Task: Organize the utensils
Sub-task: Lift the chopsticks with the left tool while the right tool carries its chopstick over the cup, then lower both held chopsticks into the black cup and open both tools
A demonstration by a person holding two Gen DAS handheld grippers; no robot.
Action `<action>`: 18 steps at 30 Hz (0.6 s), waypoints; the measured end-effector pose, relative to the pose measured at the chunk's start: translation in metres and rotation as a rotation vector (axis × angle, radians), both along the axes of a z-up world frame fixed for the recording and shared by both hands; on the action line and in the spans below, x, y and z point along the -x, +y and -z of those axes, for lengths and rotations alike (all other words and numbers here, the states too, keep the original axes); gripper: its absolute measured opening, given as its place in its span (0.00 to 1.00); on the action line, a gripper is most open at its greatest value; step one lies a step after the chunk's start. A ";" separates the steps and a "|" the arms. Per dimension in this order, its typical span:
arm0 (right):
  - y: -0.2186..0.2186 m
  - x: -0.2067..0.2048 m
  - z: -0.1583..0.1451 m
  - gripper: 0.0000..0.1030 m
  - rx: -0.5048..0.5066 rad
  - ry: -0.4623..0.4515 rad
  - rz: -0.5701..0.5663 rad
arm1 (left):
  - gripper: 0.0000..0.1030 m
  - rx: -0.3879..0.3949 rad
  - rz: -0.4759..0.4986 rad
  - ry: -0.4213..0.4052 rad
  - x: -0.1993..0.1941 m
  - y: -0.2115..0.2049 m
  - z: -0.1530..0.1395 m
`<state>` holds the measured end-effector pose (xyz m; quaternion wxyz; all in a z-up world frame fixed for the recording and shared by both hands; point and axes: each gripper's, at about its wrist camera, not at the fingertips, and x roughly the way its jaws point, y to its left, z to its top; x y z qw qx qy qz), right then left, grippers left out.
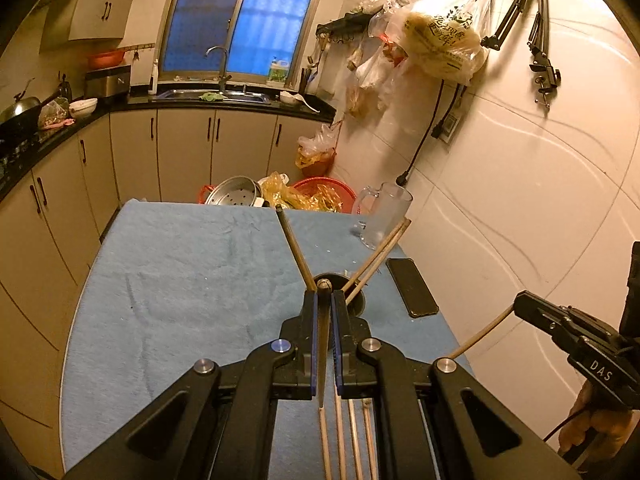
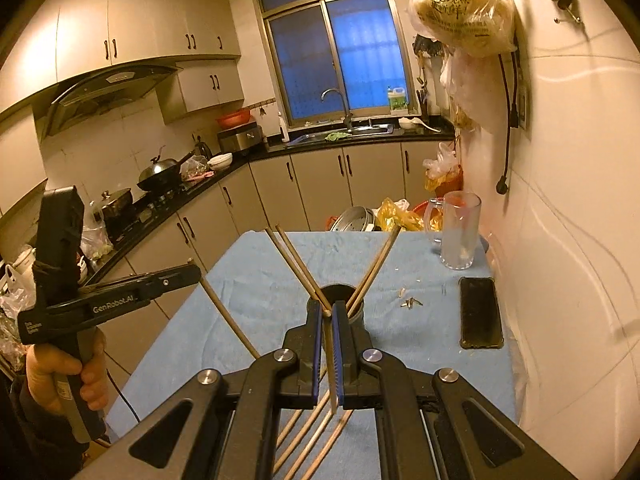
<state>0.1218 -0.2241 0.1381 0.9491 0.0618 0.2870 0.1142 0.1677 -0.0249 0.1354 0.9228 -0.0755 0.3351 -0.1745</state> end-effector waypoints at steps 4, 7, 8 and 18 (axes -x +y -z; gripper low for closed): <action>0.001 0.000 -0.003 0.06 0.002 -0.006 0.001 | 0.06 -0.021 -0.016 -0.020 0.002 0.000 -0.004; 0.001 -0.001 -0.005 0.06 0.005 -0.009 -0.001 | 0.06 -0.042 -0.031 -0.039 0.005 -0.001 -0.007; 0.002 -0.001 -0.006 0.06 0.008 -0.011 -0.002 | 0.06 -0.054 -0.038 -0.048 0.006 -0.002 -0.008; 0.002 -0.013 -0.021 0.06 0.024 -0.031 -0.001 | 0.06 -0.163 -0.088 -0.132 0.009 -0.009 -0.017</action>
